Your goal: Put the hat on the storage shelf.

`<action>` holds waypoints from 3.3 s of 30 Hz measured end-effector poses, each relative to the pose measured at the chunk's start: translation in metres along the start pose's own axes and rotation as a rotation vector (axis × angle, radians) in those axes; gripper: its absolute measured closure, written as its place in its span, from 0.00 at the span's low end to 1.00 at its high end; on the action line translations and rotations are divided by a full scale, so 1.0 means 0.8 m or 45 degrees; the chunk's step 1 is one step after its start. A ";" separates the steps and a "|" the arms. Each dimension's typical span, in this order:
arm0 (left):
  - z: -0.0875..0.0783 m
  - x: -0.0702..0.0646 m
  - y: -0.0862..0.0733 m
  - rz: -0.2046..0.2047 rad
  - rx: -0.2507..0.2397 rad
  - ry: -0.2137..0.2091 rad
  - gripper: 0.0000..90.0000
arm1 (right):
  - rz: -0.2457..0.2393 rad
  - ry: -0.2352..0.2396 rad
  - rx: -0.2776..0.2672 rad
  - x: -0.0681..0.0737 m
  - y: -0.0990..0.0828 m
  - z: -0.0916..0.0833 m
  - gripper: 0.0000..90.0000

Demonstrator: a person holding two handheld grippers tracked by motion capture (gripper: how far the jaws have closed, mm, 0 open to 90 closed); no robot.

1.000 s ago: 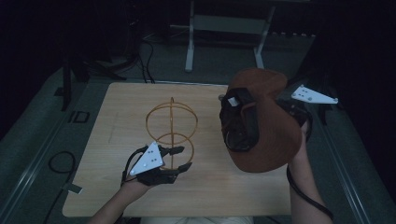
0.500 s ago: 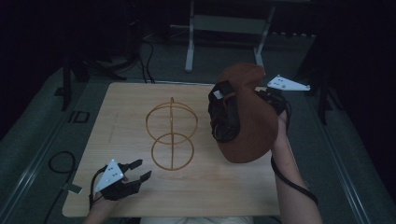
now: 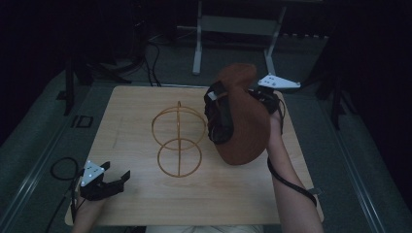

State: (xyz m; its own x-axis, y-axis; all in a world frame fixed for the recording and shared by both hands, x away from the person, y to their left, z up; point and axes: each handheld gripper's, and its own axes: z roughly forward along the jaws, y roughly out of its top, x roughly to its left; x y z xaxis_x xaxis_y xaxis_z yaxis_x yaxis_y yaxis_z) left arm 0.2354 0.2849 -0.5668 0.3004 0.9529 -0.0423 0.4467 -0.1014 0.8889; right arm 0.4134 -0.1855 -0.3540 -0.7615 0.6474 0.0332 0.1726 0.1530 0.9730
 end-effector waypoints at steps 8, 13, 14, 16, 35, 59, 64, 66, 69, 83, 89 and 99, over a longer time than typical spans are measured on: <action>0.004 0.011 -0.010 -0.040 0.025 0.188 0.04 | 0.022 0.048 -0.038 0.021 0.027 0.021 0.97; 0.008 0.015 -0.014 -0.050 0.036 0.212 0.04 | -0.013 0.074 -0.026 0.043 0.048 0.036 0.96; 0.008 0.016 -0.016 -0.058 0.035 0.221 0.04 | -0.019 0.084 -0.016 0.048 0.052 0.040 0.96; 0.009 0.019 -0.017 -0.080 0.049 0.217 0.04 | -0.047 0.103 0.009 0.061 0.058 0.051 0.96; 0.006 0.019 -0.018 -0.113 0.017 0.203 0.04 | -0.238 0.281 0.317 0.163 0.033 0.147 0.40; 0.006 0.019 -0.018 -0.122 0.023 0.218 0.04 | -0.390 0.332 0.214 0.155 0.029 0.092 0.15; 0.005 0.019 -0.018 -0.124 0.026 0.224 0.04 | -0.386 0.290 0.222 0.141 0.025 0.080 0.15; 0.005 0.019 -0.019 -0.129 0.021 0.226 0.04 | -0.372 0.279 0.224 0.133 0.022 0.075 0.15; 0.005 0.019 -0.019 -0.132 0.017 0.229 0.04 | -0.342 0.266 0.228 0.120 0.017 0.066 0.15; 0.005 0.018 -0.019 -0.125 0.008 0.235 0.04 | -0.238 0.112 0.237 0.057 -0.037 0.010 0.15; 0.006 0.019 -0.018 -0.130 0.018 0.238 0.04 | -0.204 0.060 0.258 0.034 -0.058 -0.008 0.15; 0.006 0.019 -0.018 -0.125 0.019 0.235 0.04 | -0.149 -0.034 0.293 0.000 -0.111 -0.030 0.15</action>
State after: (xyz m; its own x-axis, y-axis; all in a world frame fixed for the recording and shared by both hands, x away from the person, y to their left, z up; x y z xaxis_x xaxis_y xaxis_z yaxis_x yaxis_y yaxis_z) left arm 0.2376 0.2994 -0.5825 0.0958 0.9945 -0.0425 0.4792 -0.0086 0.8777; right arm 0.3829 -0.2172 -0.4345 -0.7685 0.6340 -0.0858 0.2239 0.3921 0.8923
